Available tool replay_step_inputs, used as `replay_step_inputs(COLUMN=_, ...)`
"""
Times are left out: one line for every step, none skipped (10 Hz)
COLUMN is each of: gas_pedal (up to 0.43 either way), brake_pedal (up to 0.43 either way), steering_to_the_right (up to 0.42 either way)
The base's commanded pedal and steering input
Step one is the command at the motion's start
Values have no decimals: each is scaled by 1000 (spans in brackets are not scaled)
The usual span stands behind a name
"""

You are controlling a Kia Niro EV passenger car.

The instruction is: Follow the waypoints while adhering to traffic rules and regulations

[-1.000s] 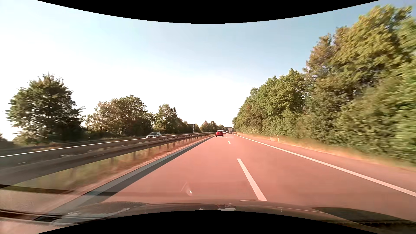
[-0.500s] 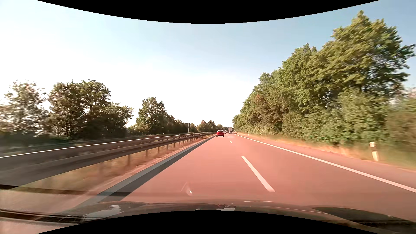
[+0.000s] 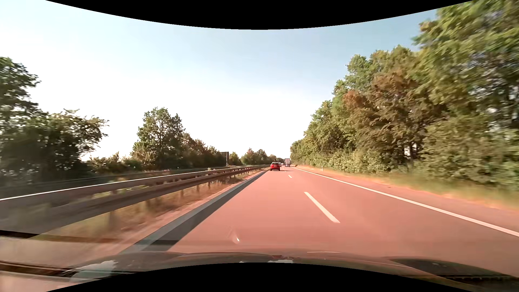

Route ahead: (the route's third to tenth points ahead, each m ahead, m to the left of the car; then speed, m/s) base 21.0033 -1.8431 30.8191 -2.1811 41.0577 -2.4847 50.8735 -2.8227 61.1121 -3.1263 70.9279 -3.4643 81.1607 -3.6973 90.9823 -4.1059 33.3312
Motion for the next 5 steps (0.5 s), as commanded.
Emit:
replay_step_inputs(gas_pedal=28, brake_pedal=6, steering_to_the_right=4)
replay_step_inputs(gas_pedal=39, brake_pedal=6, steering_to_the_right=4)
replay_step_inputs(gas_pedal=79, brake_pedal=6, steering_to_the_right=4)
replay_step_inputs(gas_pedal=110, brake_pedal=6, steering_to_the_right=4)
replay_step_inputs(gas_pedal=110, brake_pedal=6, steering_to_the_right=5)
